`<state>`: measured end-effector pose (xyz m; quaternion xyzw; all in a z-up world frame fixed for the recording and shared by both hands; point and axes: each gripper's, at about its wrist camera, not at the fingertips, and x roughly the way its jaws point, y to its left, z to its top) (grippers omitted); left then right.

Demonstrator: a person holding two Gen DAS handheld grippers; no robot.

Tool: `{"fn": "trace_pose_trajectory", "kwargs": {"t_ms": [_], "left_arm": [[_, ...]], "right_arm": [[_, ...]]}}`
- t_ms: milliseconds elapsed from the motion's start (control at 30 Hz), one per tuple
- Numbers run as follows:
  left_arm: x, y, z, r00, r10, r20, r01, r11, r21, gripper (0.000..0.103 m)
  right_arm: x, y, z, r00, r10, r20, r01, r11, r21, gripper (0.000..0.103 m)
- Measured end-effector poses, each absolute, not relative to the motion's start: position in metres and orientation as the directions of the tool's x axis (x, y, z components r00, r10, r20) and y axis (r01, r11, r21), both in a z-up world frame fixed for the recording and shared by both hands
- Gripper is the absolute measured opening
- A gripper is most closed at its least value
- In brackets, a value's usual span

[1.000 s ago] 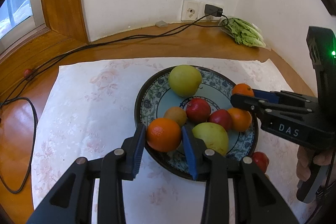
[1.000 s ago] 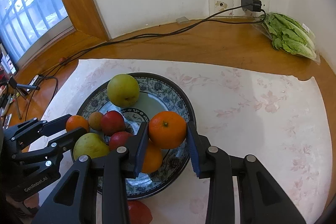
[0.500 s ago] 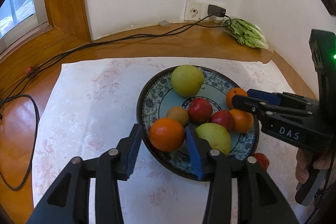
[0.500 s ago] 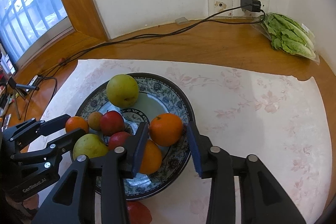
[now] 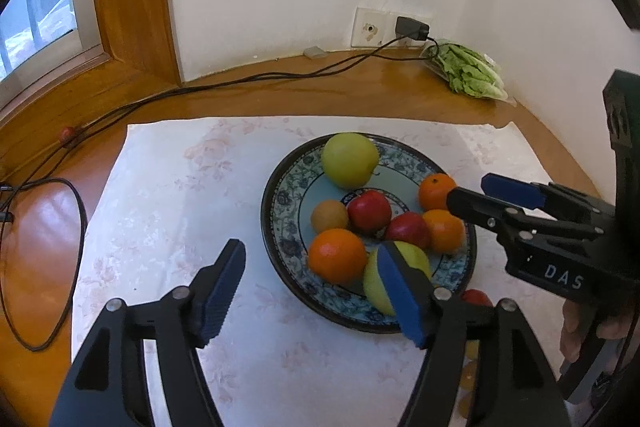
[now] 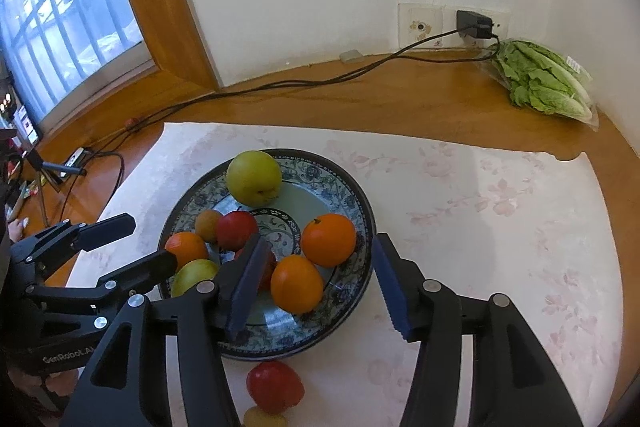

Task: Organize fruits
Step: 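Withdraw both tools from the plate toward the row of brown fruits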

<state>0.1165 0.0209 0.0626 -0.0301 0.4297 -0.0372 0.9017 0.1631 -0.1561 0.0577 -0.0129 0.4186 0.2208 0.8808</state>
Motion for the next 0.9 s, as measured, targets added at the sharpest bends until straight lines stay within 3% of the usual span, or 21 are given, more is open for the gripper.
{"fn": "trace_pose_trajectory", "kwargs": {"t_ms": [900], "left_arm": [[0.07, 0.015, 0.072, 0.608, -0.098, -0.788, 0.007, 0.993, -0.118, 0.072]], "right_arm": [[0.09, -0.19, 0.074, 0.552, 0.384, -0.74, -0.382, 0.906, 0.185, 0.057]]}}
